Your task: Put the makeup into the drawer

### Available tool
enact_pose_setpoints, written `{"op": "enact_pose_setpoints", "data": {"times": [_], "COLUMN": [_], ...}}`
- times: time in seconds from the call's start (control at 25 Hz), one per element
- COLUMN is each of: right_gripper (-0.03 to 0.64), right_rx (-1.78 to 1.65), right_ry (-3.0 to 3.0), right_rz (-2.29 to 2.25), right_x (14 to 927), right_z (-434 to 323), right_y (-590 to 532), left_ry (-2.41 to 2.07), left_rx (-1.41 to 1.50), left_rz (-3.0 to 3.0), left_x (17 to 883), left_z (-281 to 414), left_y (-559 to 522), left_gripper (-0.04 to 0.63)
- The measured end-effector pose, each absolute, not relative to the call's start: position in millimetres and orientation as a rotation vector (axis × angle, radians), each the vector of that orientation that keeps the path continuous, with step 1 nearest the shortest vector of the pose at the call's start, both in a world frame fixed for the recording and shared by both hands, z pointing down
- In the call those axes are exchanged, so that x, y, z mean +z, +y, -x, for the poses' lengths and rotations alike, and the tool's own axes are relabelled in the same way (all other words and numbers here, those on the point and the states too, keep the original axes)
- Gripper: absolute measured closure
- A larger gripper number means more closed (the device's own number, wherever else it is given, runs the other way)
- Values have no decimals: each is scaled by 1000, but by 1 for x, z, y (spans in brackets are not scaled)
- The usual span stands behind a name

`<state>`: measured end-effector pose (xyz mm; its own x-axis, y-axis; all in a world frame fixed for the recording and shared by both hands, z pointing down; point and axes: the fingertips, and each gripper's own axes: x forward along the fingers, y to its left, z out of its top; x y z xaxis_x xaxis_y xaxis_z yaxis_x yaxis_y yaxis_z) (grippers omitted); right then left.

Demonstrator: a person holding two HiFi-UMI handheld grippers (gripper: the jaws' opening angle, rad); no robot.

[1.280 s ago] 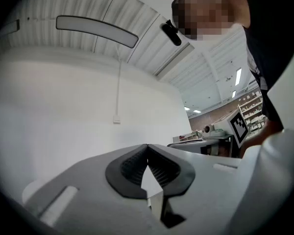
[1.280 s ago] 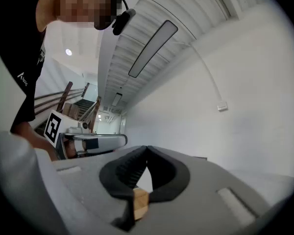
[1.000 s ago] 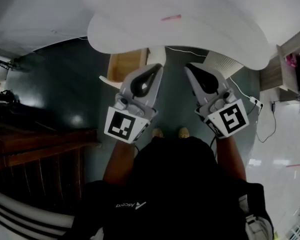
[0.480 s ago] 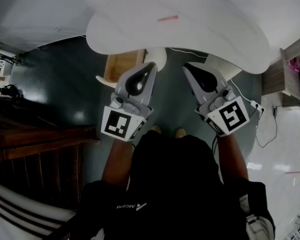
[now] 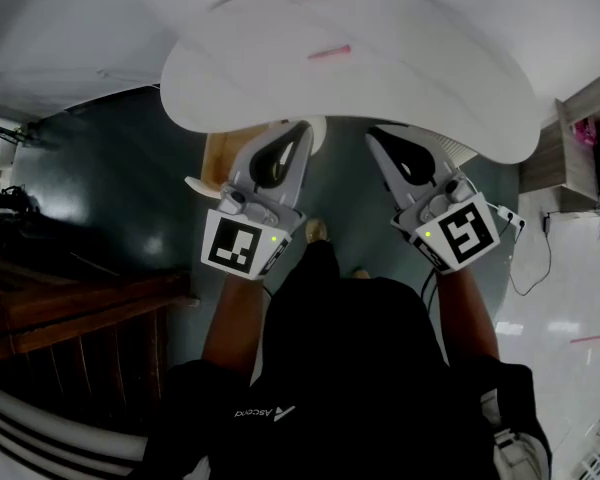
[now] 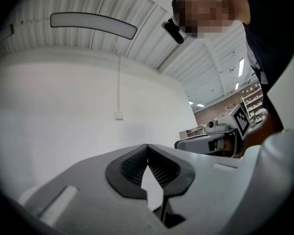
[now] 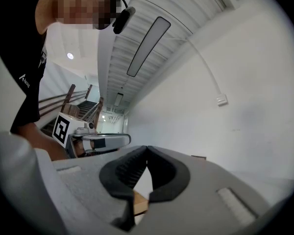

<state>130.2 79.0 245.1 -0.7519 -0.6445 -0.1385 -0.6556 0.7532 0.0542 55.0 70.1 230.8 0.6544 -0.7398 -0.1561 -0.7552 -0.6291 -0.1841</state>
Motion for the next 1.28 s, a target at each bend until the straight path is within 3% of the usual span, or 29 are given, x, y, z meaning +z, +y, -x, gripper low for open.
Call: {"op": "enact_pose_setpoints", "data": {"times": [0.72,1.28], "right_gripper": [614,614], "right_rx": [123,128], "right_ry": [2808,2855], "right_rz": [1432,1498], "right_x": [267,282], "right_z": [-76,-92], "right_y": [-74,-128], "left_ry": [976,878], "left_rx": [122,-128], "left_rz": [2789,2812], "left_x": [247,289], "left_z": [5,-23], "left_y": [-93,-161], "left_gripper": [584,583]}}
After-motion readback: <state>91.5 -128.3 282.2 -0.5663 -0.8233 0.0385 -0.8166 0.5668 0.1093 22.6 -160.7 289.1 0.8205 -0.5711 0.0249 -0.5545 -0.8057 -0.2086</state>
